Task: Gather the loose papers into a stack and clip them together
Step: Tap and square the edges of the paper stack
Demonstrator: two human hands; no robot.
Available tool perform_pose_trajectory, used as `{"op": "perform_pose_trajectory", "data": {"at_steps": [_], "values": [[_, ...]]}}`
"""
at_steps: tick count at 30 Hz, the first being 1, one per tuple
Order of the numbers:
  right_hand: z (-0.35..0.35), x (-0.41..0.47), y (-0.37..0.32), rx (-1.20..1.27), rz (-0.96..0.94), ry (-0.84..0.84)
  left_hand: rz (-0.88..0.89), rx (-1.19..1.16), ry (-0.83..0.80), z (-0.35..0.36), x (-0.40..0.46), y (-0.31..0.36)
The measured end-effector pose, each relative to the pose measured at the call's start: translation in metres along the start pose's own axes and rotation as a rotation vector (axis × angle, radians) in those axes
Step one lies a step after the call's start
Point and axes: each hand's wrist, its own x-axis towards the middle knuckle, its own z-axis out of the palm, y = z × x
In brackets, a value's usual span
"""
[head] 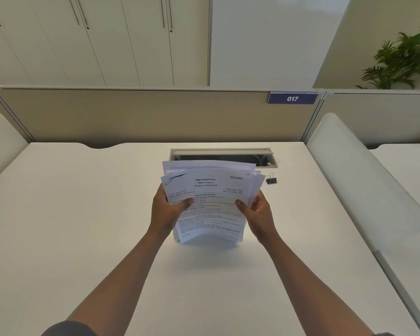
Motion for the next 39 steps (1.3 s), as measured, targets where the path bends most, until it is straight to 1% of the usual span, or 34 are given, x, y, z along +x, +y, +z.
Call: {"op": "perform_pose_trajectory", "data": {"at_steps": [3, 7, 11, 14, 20, 28, 31, 33, 34, 37, 39], "values": [[0.001, 0.000, -0.007, 0.000, -0.038, -0.001, 0.030, -0.022, 0.014, -0.001, 0.001, 0.003], [0.006, 0.003, -0.009, -0.056, -0.070, -0.027, 0.070, 0.046, -0.017, 0.004, 0.002, 0.006], [0.007, 0.005, -0.010, -0.091, -0.069, 0.013, 0.056, 0.075, 0.017, 0.004, 0.004, 0.003], [0.010, 0.005, -0.009, -0.144, -0.058, 0.004, 0.049, 0.090, 0.012, 0.006, 0.006, 0.000], [0.012, 0.007, -0.012, -0.255, -0.113, 0.061, 0.077, 0.122, 0.054, 0.010, 0.007, 0.001], [0.017, 0.005, -0.002, -0.260, -0.053, 0.049, 0.037, 0.175, 0.052, 0.013, 0.001, -0.009], [0.016, 0.005, -0.011, -0.264, -0.129, 0.073, 0.135, 0.198, 0.090, 0.011, -0.003, 0.000], [0.013, 0.008, -0.022, -0.268, -0.245, 0.099, 0.262, 0.217, 0.123, 0.006, -0.002, 0.008], [0.011, 0.010, -0.028, -0.279, -0.311, 0.113, 0.333, 0.262, 0.137, 0.004, 0.000, 0.011], [0.003, 0.020, -0.045, -0.409, -0.467, 0.129, 0.528, 0.431, 0.152, 0.000, 0.006, 0.019], [-0.002, 0.026, -0.050, -0.493, -0.529, 0.092, 0.585, 0.467, 0.136, -0.001, 0.008, 0.023]]}}
